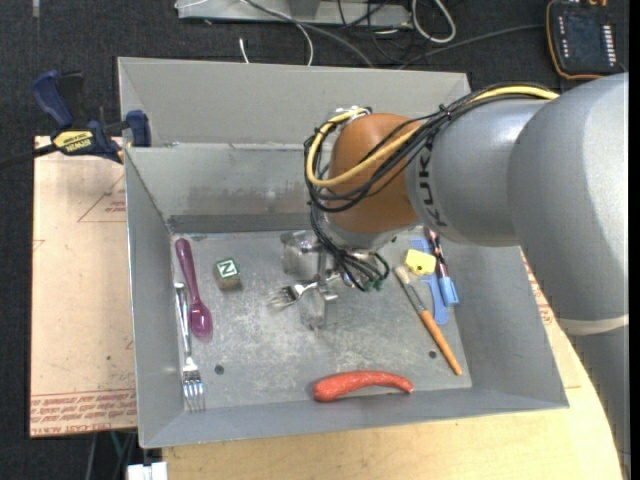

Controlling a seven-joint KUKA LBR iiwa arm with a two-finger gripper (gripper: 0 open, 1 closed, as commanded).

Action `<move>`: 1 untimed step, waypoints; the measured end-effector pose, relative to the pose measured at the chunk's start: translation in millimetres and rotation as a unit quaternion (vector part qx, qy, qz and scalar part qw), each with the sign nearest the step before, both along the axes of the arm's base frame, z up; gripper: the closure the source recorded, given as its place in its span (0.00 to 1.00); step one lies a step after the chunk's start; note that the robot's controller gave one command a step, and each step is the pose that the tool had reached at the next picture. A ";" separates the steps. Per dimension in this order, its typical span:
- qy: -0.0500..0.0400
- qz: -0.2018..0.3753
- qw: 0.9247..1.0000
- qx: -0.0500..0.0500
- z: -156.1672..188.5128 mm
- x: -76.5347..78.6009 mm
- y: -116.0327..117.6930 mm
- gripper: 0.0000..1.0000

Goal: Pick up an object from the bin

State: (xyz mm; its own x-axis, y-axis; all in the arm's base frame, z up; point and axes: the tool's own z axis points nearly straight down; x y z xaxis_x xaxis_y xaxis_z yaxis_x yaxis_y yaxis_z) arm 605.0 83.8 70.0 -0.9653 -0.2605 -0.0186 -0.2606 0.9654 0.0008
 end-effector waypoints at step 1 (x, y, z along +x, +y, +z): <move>0.003 -0.031 0.999 0.001 1.4 -8.6 -1.7 1.00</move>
Offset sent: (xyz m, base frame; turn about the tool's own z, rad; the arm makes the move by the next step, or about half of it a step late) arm 0.0000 0.0000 0.0000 0.0000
